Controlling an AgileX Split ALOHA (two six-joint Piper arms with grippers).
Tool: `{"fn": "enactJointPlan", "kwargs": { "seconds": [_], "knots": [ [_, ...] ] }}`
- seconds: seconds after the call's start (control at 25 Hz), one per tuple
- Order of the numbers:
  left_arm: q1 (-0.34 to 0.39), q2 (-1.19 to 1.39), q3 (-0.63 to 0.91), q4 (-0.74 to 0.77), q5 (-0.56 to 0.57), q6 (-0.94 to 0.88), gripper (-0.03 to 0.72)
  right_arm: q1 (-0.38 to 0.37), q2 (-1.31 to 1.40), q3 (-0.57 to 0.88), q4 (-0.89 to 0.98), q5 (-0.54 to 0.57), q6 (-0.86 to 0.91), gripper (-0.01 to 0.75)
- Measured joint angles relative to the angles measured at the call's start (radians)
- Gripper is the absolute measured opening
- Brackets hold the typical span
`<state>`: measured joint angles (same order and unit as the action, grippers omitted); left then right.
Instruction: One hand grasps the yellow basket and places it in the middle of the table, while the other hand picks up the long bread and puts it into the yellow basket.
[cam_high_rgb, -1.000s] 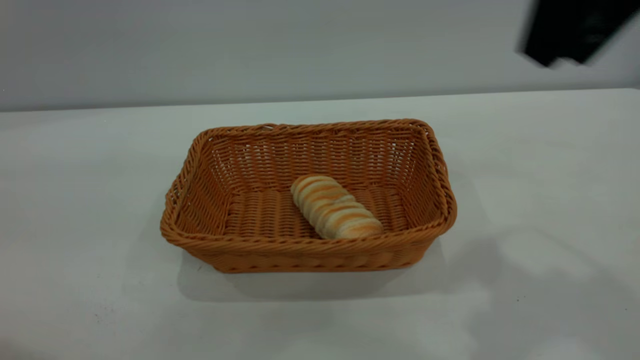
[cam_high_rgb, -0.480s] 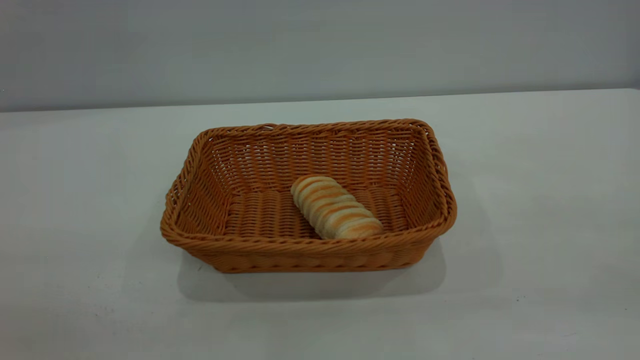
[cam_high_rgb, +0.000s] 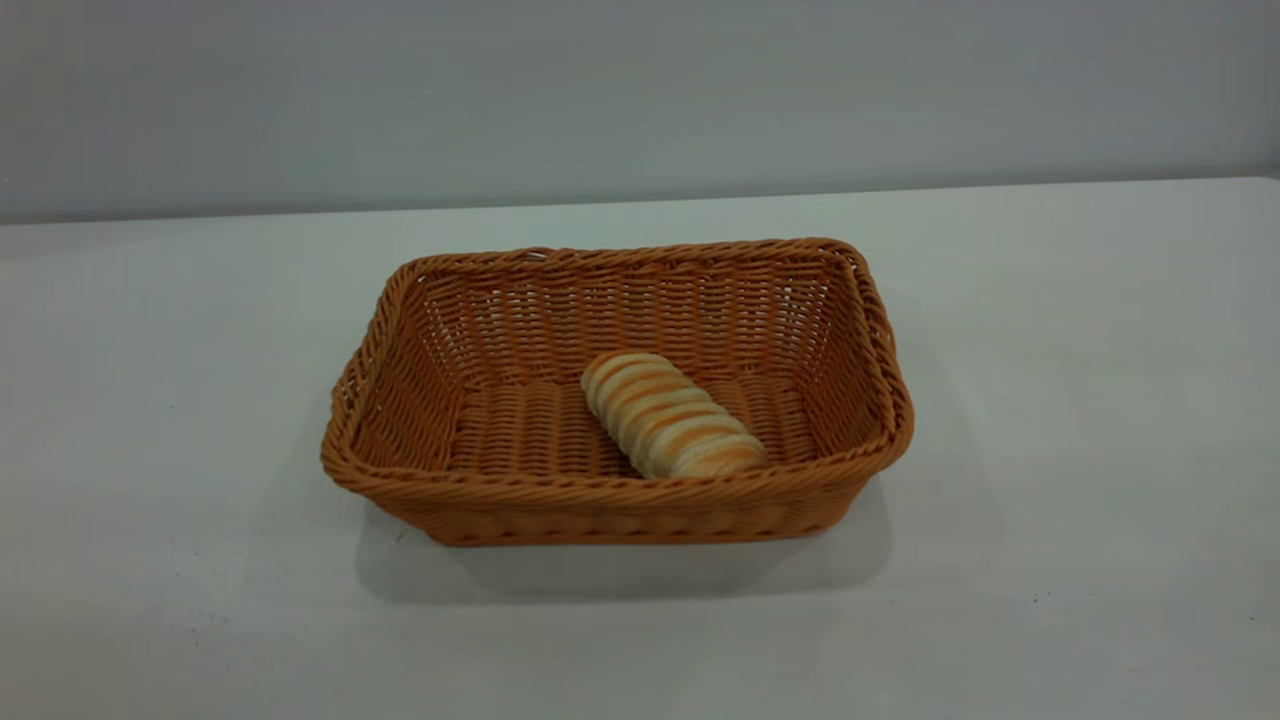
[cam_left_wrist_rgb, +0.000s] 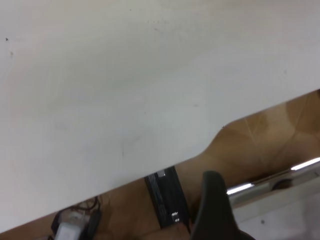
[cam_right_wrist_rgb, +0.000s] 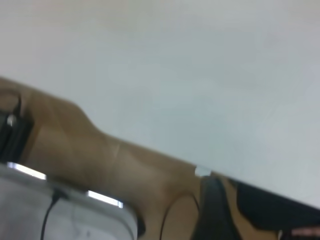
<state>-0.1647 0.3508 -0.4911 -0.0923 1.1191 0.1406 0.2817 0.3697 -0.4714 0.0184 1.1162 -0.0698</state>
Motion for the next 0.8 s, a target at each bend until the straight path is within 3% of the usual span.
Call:
{"fn": "enactJointPlan", "kwargs": {
  "seconds": [0.48, 0.6, 0.8],
  "knots": [
    [0.0, -0.046, 0.002, -0.002, 0.0, 0.0, 0.578, -0.014, -0.109, 0.0, 0.004, 0.002, 0.0, 0.558],
    [0.036, -0.046, 0.002, -0.005, 0.0, 0.0, 0.578, -0.105, -0.174, 0.0, 0.015, 0.003, 0.001, 0.558],
    [0.162, -0.085, 0.002, -0.006, 0.0, 0.0, 0.578, -0.238, -0.354, 0.0, 0.015, 0.007, 0.001, 0.558]
  ]
}}
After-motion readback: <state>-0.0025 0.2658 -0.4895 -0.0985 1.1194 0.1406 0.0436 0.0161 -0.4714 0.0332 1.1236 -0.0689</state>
